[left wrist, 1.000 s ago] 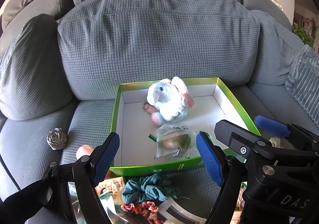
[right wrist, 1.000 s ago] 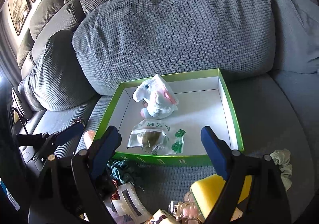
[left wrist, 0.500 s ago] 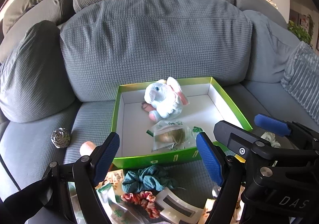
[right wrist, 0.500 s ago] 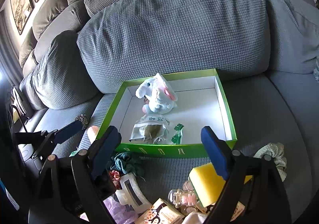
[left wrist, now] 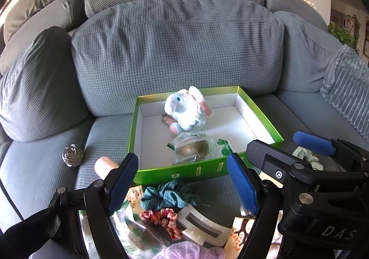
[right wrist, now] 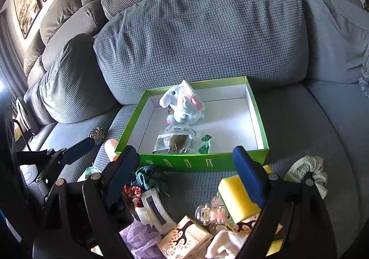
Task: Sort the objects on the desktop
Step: 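Withdraw the right gripper from the box and move back over the pile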
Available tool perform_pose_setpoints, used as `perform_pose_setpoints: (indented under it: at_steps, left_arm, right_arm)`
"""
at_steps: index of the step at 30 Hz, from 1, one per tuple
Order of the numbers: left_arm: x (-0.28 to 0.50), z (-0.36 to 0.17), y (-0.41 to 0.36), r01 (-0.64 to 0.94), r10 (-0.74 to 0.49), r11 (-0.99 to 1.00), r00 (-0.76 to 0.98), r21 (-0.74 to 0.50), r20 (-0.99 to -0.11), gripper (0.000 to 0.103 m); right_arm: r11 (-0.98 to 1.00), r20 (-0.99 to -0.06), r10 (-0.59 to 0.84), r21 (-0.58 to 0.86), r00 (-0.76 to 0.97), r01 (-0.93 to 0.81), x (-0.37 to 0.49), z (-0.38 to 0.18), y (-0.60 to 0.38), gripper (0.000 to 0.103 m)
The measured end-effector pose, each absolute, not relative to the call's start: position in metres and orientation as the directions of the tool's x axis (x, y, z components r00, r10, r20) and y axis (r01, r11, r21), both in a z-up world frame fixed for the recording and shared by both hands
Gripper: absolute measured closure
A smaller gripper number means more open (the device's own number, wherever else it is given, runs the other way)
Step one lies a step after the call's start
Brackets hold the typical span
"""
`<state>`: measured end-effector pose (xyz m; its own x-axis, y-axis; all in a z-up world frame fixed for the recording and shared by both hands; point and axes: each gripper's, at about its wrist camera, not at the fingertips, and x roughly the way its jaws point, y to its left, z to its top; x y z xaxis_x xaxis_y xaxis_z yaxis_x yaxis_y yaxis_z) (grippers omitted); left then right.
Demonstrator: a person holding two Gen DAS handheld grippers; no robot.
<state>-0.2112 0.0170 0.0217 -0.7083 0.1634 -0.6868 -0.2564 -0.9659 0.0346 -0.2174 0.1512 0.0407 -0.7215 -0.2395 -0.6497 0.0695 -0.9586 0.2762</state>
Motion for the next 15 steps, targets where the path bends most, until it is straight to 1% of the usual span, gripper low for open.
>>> perform_pose_setpoints:
  at_steps: [15]
  left_arm:
    - [-0.188,0.019,0.013,-0.277,0.174,-0.96,-0.69,0.034,-0.703,0.023]
  right_arm:
    - [-0.961,-0.664,-0.244,0.265,-0.706,0.083,-0.193,0.038,0.148,0.017]
